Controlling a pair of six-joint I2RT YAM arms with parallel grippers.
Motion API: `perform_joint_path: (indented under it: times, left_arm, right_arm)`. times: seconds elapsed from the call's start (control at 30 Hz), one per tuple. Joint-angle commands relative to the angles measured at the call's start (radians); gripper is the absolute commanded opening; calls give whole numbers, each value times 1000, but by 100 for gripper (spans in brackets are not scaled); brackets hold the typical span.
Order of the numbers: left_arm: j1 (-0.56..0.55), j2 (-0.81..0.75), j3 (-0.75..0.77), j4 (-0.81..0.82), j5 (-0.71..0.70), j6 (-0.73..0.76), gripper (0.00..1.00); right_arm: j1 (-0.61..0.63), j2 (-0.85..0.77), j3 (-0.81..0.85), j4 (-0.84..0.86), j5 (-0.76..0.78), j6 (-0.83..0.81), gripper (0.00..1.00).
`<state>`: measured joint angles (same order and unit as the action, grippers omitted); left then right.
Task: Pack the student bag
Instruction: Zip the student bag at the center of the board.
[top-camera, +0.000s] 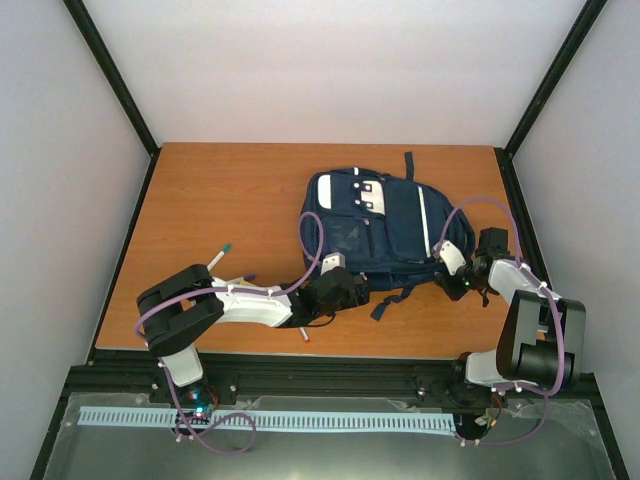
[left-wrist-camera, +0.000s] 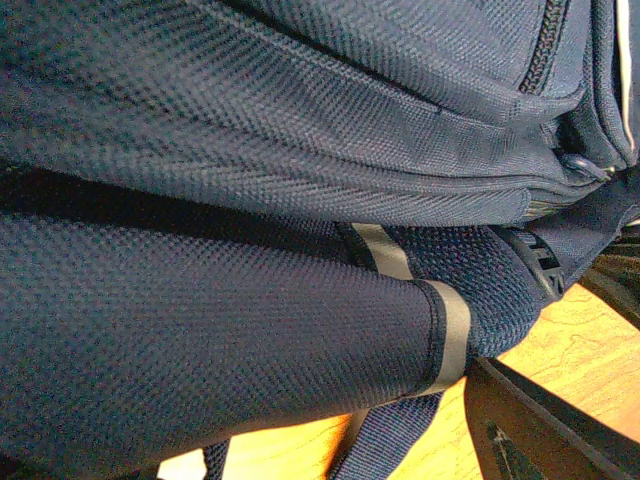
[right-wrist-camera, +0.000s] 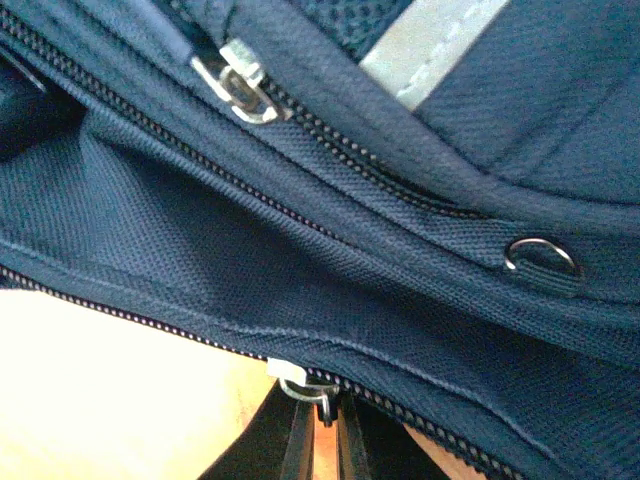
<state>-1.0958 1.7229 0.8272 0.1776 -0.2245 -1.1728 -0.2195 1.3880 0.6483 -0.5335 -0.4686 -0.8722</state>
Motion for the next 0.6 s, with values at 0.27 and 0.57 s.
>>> perform_joint_path:
  times: [0.27, 0.57]
  left_arm:
    - [8, -36, -17, -30, -48, -25, 86]
    - [8, -70, -90, 63, -86, -70, 89]
  right_arm:
    - [-32, -77, -8, -15, 147, -41, 3]
    - [-60, -79, -9, -29, 325, -103, 3]
